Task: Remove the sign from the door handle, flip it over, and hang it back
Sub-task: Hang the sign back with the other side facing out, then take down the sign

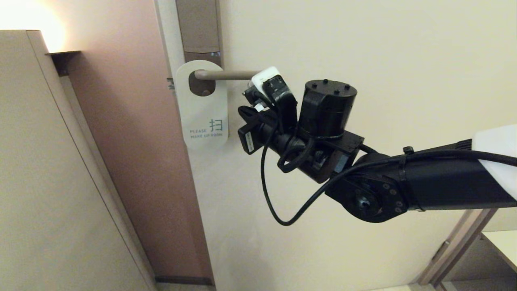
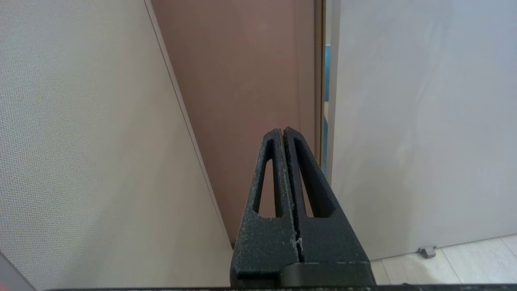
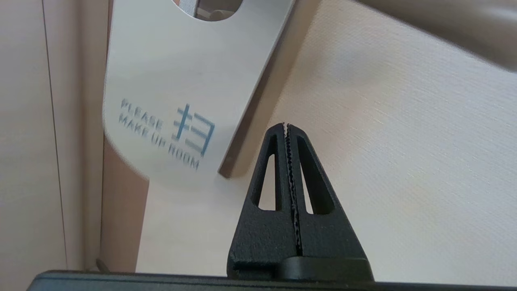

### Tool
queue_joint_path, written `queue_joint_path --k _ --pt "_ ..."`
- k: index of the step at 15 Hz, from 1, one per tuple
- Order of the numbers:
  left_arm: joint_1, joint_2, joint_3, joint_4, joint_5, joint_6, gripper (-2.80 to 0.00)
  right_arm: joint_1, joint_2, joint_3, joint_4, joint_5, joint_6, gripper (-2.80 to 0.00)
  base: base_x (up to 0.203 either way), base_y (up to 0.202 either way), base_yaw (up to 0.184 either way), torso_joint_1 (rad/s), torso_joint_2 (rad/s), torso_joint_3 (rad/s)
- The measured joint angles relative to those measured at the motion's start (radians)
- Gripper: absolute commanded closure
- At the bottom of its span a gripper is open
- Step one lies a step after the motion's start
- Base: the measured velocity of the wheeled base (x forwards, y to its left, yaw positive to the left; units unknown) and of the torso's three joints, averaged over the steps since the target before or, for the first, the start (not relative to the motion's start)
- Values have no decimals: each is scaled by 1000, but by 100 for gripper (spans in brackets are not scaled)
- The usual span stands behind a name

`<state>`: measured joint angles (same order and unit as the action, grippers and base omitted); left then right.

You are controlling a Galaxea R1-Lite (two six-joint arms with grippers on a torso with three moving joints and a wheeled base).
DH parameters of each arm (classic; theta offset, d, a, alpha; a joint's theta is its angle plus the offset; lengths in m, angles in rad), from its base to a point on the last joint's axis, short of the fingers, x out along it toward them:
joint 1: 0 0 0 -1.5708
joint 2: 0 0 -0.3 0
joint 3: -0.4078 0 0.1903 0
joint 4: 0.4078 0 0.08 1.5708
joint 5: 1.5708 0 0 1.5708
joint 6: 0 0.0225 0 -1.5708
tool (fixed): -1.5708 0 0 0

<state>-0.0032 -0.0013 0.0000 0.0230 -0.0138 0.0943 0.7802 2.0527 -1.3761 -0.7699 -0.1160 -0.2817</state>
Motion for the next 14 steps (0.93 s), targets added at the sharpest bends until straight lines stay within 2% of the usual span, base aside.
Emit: queue_joint_path --k 5,9,14 --pt "0 0 0 0 0 0 0 -52 -96 144 -30 0 0 0 0 0 0 0 0 0" --pt "0 0 0 0 0 1 0 -165 -175 263 -44 3 7 0 0 0 0 0 0 0" --pt "0 0 0 0 0 0 0 -289 -236 402 -157 6 11 0 0 0 0 0 0 0"
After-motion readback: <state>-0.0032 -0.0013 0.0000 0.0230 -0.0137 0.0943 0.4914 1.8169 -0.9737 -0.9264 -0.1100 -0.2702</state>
